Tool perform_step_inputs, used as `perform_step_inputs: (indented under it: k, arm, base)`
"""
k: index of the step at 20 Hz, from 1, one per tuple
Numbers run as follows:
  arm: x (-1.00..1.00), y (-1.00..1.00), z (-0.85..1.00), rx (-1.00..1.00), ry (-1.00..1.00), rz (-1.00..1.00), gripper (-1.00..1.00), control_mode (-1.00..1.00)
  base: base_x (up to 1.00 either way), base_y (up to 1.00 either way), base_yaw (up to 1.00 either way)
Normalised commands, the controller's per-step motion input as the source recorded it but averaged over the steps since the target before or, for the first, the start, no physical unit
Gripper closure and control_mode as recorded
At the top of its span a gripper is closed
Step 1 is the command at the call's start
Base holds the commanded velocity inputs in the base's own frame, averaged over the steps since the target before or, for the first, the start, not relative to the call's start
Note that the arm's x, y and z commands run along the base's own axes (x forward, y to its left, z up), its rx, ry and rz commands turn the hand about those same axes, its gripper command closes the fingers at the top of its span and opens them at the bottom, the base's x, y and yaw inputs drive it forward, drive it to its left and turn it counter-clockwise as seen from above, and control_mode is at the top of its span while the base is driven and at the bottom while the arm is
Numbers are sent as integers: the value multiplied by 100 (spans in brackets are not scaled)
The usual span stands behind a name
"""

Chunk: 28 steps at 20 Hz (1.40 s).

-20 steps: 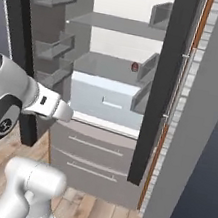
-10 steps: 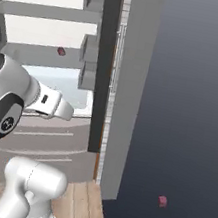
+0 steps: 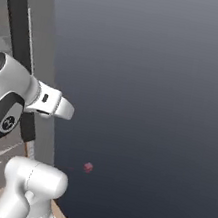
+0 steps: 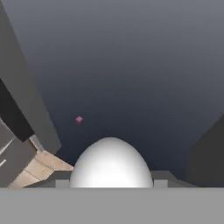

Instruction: Pick the egg and butter from the fridge and place them by the bowl for mixing.

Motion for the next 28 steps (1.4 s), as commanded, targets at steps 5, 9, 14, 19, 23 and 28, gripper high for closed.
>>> perform_step_inputs:
  k: [5,9,14,19,23,28]
  arm:
    - [0,0,0,0,0,0,100,100]
    - [0,0,0,0,0,0,100,100]
    - [0,0,0,0,0,0,100,100]
    - [0,0,0,0,0,0,100,100]
    - [0,0,0,0,0,0,100,100]
    - [0,0,0,0,0,0,100,100]
  base:
    - [0,13,-95]
    - [0,13,-95]
    - [0,13,-94]
    - [0,11,-96]
    - [0,10,-98]
    - [9,14,-89]
